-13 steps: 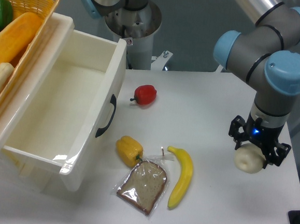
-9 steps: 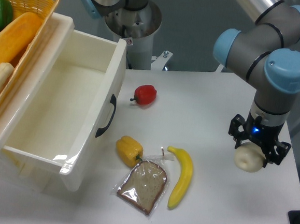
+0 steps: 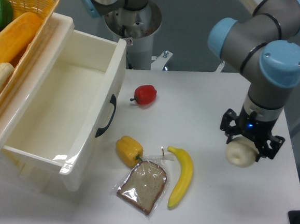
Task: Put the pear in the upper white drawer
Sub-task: 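Carry the held pale pear up and over toward the open white drawer, then lower the pear into the white drawer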
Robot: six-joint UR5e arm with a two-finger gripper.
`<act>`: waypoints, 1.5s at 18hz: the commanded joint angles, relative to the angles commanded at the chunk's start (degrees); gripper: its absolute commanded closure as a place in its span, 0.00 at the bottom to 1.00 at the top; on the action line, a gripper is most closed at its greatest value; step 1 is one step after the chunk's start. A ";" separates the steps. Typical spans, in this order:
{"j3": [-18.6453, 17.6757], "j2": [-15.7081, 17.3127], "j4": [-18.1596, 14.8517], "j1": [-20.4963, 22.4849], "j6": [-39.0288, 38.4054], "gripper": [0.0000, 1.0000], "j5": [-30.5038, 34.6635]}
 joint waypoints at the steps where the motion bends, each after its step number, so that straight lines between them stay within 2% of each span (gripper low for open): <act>1: -1.40 1.05 -0.18 -0.27 -0.88 0.73 -0.09; 5: -4.31 5.88 -0.88 -3.78 -4.31 0.76 -0.18; 8: -5.20 10.10 -3.34 -7.38 -7.38 0.76 -0.96; 13: -7.39 16.52 -3.43 -13.35 -14.06 0.76 -2.02; 18: -8.10 19.60 -3.43 -18.29 -16.70 0.76 -3.25; 22: -10.55 20.57 -3.43 -21.36 -16.10 0.75 -6.15; 24: -12.40 20.57 -3.35 -22.33 -12.08 0.75 -7.03; 27: -12.67 20.57 -4.92 -22.42 -5.47 0.75 -8.26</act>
